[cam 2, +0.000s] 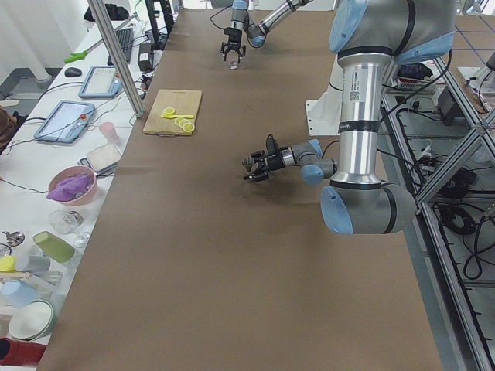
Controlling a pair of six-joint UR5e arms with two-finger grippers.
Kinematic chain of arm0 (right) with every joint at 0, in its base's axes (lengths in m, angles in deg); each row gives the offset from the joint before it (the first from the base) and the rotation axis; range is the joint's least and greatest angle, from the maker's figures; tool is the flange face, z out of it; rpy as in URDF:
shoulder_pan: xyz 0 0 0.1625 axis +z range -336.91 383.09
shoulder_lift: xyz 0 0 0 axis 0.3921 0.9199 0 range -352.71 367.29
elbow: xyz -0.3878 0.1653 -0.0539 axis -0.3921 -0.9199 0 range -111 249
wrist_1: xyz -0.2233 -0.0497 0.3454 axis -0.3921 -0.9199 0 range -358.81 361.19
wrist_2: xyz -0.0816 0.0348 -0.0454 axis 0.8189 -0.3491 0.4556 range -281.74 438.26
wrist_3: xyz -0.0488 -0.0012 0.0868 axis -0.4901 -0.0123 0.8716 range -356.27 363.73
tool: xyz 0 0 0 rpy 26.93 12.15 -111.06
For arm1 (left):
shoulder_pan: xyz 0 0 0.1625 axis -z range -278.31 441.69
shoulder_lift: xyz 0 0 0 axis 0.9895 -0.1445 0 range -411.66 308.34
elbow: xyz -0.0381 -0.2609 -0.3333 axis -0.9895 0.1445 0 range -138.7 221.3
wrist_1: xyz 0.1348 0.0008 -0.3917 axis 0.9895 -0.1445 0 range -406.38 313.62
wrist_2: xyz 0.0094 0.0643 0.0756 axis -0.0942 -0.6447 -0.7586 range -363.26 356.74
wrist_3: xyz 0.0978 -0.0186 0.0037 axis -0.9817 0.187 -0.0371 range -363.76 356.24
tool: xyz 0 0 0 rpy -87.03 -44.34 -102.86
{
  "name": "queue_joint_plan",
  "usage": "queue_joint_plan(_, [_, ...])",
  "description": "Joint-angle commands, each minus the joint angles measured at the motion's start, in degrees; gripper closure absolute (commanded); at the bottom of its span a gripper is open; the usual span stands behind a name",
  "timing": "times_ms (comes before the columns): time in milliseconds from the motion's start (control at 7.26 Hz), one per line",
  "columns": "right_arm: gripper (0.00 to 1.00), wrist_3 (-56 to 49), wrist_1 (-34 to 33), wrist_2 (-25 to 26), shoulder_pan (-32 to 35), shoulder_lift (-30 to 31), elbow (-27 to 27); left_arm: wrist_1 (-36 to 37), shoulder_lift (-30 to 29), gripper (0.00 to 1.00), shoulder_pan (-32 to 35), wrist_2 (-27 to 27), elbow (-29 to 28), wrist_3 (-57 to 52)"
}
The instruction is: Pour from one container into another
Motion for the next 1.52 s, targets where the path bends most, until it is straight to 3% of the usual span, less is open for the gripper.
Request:
queue_joint_plan(0, [0.13, 0.0, 0.0, 0.0, -0.1, 0.0, 0.0, -0.2, 0.0, 0.16, -0.1, 0.1, -0.1, 0.3])
queue_joint_plan(689, [0.11, 0.0, 1.8, -0.1, 0.0, 0.9, 0.0, -0.3, -1.5, 0.20, -1.1, 0.0, -0.8, 0.3])
queue_joint_plan(964, [0.10, 0.6, 3.9, 0.0, 0.0, 1.1, -0.1, -0.2, -1.2, 0.23, -1.2, -4.3, -0.8, 0.3])
queue_joint_plan(1378, [0.09, 2.1, 5.3, 0.0, 0.0, 1.5, -0.2, -1.0, -1.1, 0.23, -1.3, -4.7, -0.9, 1.1])
